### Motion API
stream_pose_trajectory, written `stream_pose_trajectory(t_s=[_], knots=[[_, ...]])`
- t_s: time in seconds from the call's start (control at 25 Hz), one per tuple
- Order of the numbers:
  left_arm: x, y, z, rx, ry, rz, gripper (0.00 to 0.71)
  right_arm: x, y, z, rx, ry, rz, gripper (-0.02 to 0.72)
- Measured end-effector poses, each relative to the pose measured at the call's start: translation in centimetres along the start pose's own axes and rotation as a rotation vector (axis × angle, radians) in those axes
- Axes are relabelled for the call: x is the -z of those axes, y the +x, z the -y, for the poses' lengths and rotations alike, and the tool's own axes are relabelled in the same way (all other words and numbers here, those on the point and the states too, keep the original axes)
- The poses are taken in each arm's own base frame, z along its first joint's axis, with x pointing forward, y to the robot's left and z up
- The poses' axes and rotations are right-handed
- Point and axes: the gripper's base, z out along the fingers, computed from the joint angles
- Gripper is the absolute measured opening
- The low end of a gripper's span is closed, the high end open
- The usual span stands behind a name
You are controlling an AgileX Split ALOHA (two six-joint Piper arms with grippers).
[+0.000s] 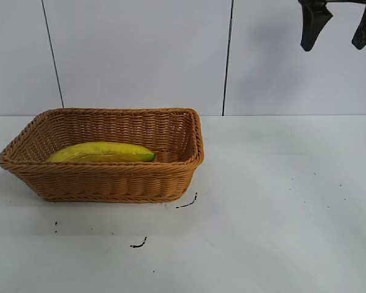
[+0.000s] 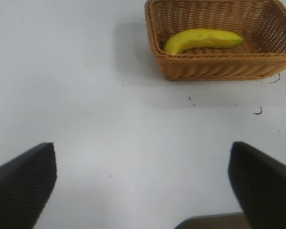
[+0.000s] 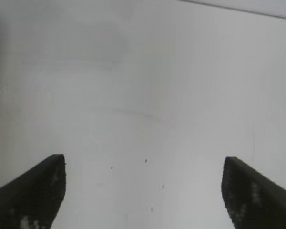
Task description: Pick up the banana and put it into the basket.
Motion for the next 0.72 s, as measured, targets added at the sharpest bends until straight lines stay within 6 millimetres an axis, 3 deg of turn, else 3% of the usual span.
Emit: stream_pose_trajectory(t_s=[0.36,0.52,0.72], knots=[[0.0,0.0,0.0,0.000,0.001,0.000,0.695,7.2,11.3,-0.7,-0.002,-0.006,-0.011,0.633],[0.0,0.0,0.0,0.000,0.000,0.000,0.695,9.0,16.7,-0.9,-0.002,-0.005,0.009,0.633],[0.0,0.0,0.0,0.000,0.000,0.000,0.695,9.9,22.8,-1.2,0.000,-0.003,0.065,0.633]])
